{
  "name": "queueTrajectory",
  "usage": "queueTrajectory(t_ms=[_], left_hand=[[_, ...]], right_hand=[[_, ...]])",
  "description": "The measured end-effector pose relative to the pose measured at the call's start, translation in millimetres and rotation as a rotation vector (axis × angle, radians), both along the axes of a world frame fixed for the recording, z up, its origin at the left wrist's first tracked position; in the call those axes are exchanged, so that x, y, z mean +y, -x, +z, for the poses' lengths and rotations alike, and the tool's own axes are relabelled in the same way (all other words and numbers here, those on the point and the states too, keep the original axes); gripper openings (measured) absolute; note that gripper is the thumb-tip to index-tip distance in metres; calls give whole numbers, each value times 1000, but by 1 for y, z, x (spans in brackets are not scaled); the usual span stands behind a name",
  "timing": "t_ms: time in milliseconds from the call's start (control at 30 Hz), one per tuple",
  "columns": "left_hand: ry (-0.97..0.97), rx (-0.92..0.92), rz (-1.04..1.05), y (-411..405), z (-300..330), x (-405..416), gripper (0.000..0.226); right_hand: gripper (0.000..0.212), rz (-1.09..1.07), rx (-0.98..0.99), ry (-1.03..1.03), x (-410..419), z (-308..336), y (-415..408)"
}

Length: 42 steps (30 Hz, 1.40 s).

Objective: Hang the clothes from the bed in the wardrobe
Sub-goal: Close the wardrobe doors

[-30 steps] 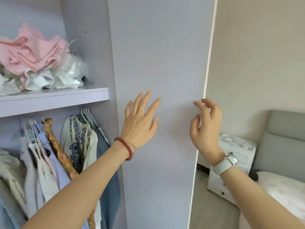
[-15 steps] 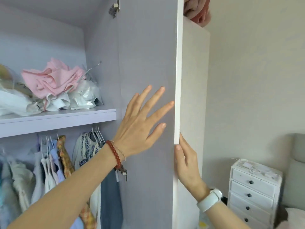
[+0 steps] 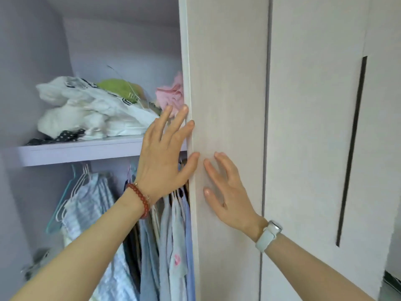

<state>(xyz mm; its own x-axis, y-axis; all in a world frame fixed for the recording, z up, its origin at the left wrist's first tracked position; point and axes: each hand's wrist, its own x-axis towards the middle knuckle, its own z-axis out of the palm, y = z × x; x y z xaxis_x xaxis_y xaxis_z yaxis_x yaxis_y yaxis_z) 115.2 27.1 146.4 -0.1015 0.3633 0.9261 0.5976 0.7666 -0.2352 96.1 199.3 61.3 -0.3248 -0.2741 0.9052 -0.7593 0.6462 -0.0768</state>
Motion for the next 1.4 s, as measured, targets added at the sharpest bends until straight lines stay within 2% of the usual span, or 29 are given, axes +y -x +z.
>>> queueTrajectory(t_ms=[167, 433, 533, 600, 733, 800, 933, 1100, 1400], left_hand=[[4, -97, 336, 22, -5, -40, 53], [-46, -256, 465, 58, -13, -56, 54], [-90, -349, 375, 65, -13, -58, 55], [-114, -349, 278, 63, -14, -55, 55], [-196, -341, -70, 55, -16, -48, 56], [-232, -337, -169, 52, -15, -46, 55], [-206, -334, -200, 48, -18, -46, 59], [-158, -364, -242, 42, -24, -44, 65], [-198, -446, -177, 51, -22, -57, 65]], right_hand=[[54, -185, 33, -146, -40, -4, 43], [57, -273, -52, -238, -64, 0, 72], [63, -242, -129, -255, -65, 0, 74], [65, -196, -152, -232, -63, 0, 69], [82, -174, -230, -138, -68, -4, 51], [94, -216, -269, -99, -78, -7, 42], [95, -220, -312, -37, -88, -7, 29], [87, -158, -250, 112, -89, -16, 13], [82, -81, -332, 159, -101, -15, 28]])
